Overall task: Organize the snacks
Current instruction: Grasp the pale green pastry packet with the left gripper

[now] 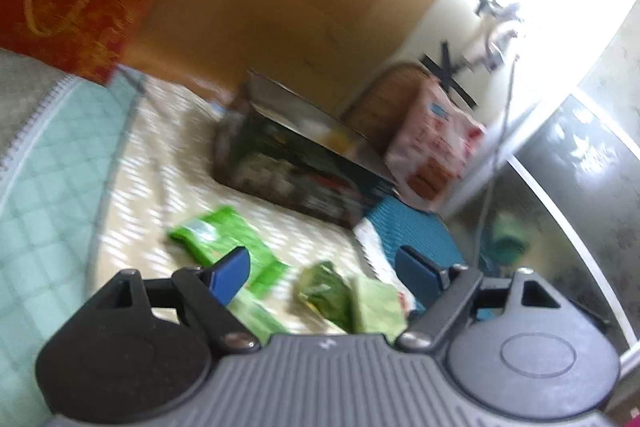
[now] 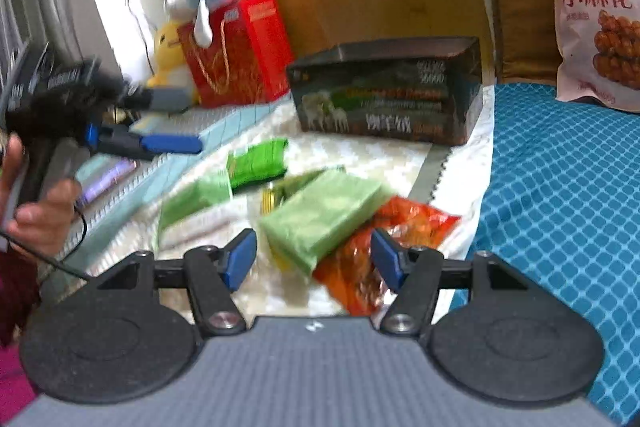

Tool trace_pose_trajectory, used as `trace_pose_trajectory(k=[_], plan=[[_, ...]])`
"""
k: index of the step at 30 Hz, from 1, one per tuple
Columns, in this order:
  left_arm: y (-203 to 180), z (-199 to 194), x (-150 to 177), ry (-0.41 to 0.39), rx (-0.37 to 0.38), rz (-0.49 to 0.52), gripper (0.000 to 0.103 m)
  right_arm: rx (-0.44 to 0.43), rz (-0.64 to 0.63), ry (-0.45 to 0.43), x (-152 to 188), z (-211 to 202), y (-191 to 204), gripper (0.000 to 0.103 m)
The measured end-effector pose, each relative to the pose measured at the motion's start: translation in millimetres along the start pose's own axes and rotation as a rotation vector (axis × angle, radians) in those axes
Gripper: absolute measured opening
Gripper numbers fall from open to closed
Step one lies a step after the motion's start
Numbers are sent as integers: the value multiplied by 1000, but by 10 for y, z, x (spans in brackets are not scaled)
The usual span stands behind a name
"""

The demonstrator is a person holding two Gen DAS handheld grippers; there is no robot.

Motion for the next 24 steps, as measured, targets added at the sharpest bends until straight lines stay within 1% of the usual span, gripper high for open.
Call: trace_pose_trajectory(k=[2, 7, 8, 9, 10, 11, 12, 13, 16, 19, 21, 24], plan=[[-116, 172, 24, 47, 21, 14, 82, 33, -29, -3, 21, 15, 32, 66], [-503, 691, 89, 175, 51, 126, 82, 67, -65, -2, 42, 18, 31, 65], [-543, 787, 116, 201, 42, 143, 82, 77, -75, 0, 40, 34, 32, 65], [-553, 898, 142, 233, 14, 152, 82, 84, -86, -4, 32, 44, 31, 63], [-551, 983, 163, 257, -7, 152, 80, 90, -95, -8, 29, 51, 34, 54], [-553, 1056, 184, 275, -6, 149, 77, 99, -106, -11, 20, 59, 34, 47], [-560, 1083, 199, 285, 13, 147, 74, 96, -116, -13, 3, 60, 36, 37], [-577, 1115, 211, 299, 24, 140, 73, 66, -116, -11, -19, 57, 45, 32], [-621, 1106, 177, 282, -2, 157, 73, 83, -134, -39, -102, 45, 58, 30], [-638, 1009, 51, 249, 21, 136, 73, 77, -136, -94, -239, -25, 57, 30], [-664, 960, -82, 214, 39, 130, 73, 91, -161, -138, -392, -62, 58, 29], [-712, 861, -376, 145, 35, 147, 73, 111, -196, -185, -683, -40, 26, 30]])
Point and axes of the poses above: each gripper's, at about its wrist camera, not at the fingertips, and z roughly the way its jaws point, y to its left, x to its underside, the point moved 6 cm from there along z, roughly the way its jaws point, and after that the axes turned 13 degrees about y, right-handed, at the moved point
